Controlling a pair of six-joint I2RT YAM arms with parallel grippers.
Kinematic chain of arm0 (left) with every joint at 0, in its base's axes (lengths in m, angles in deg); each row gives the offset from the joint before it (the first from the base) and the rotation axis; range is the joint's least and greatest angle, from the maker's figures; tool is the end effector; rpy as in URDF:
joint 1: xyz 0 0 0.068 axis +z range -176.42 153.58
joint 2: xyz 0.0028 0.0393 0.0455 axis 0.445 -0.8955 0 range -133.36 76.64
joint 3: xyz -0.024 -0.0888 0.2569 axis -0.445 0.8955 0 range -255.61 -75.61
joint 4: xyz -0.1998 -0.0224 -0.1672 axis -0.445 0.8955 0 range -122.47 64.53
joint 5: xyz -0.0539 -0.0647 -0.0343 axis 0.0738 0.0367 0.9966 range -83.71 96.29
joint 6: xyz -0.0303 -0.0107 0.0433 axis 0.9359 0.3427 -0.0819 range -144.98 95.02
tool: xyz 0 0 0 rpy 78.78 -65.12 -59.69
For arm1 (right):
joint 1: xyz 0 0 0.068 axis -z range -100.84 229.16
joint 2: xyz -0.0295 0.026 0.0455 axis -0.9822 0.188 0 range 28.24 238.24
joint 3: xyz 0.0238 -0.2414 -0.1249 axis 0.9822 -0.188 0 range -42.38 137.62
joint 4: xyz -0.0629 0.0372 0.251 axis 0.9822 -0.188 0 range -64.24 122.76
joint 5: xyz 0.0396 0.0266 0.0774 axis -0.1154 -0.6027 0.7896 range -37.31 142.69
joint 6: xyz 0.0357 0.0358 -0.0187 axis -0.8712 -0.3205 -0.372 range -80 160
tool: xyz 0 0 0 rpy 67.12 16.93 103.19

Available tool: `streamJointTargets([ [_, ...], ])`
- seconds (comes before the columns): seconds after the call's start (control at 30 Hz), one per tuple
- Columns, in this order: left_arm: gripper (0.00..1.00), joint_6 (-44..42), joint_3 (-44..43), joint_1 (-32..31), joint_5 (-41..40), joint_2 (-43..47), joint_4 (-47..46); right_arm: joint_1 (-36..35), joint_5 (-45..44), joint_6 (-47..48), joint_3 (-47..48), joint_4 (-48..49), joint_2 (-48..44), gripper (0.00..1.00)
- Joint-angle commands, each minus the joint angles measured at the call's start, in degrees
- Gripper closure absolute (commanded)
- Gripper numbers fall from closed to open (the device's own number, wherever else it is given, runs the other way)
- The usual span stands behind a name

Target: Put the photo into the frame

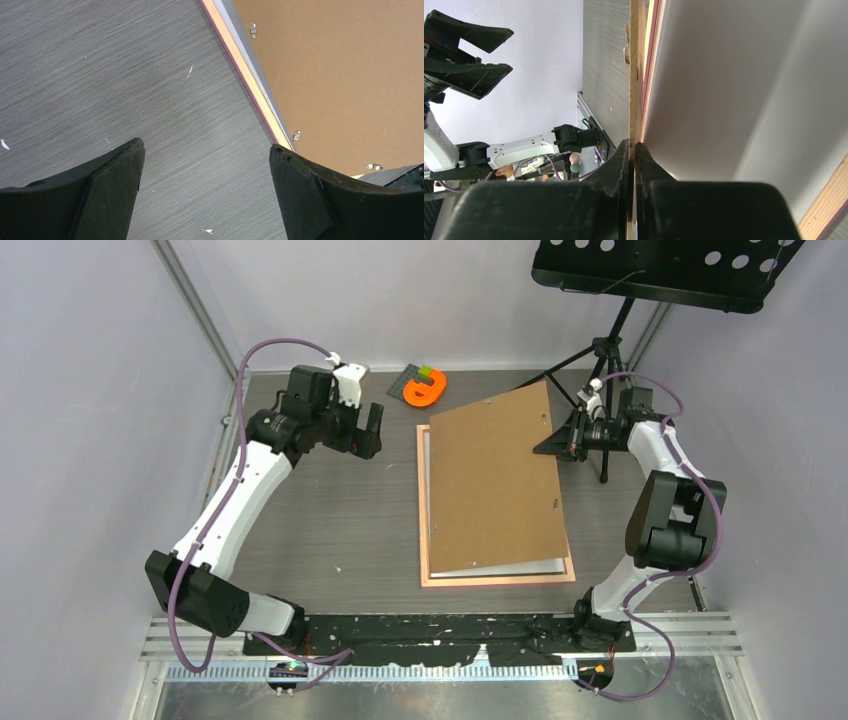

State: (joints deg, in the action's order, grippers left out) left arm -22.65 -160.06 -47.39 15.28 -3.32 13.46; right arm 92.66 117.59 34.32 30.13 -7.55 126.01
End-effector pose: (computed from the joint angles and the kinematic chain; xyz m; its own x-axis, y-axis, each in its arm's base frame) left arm 0.2738 -0.1109 0.3803 -0.6364 0.2008 -0.7448 0.4372 0.8893 -0.1338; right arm 0.3379 -0.0479 0.2437 -0.9072 0.2609 -0.3299 -0.1762 0.4765 0.8614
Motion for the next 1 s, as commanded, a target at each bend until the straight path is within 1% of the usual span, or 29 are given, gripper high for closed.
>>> streamJointTargets([
  [0.0, 0.07, -0.66, 0.32, 0.23, -0.53, 1.32, -2.56, -0.48, 3.33, -0.26, -0.19, 0.00, -0.91, 0.94],
  [0.2, 0.07, -0.70, 0.36, 0.23, -0.77, 1.39, -2.55, -0.64, 2.78, 0.59, -0.53, -0.68, -0.36, 0.94],
  [0.5, 0.07, -0.70, 0.42, 0.23, -1.34, 1.44, -2.69, -1.62, 0.76, 4.72, 1.59, -5.28, 2.70, 0.94],
  [0.77, 0.07, -0.75, 0.50, 0.23, -1.59, 1.33, -2.66, -2.04, -0.26, 5.30, 2.87, -5.63, 5.28, 0.94],
  [0.97, 0.07, -0.84, 0.50, 0.23, -1.92, 1.23, -2.69, -2.81, 0.02, 7.57, 4.36, -5.47, 7.70, 0.94],
])
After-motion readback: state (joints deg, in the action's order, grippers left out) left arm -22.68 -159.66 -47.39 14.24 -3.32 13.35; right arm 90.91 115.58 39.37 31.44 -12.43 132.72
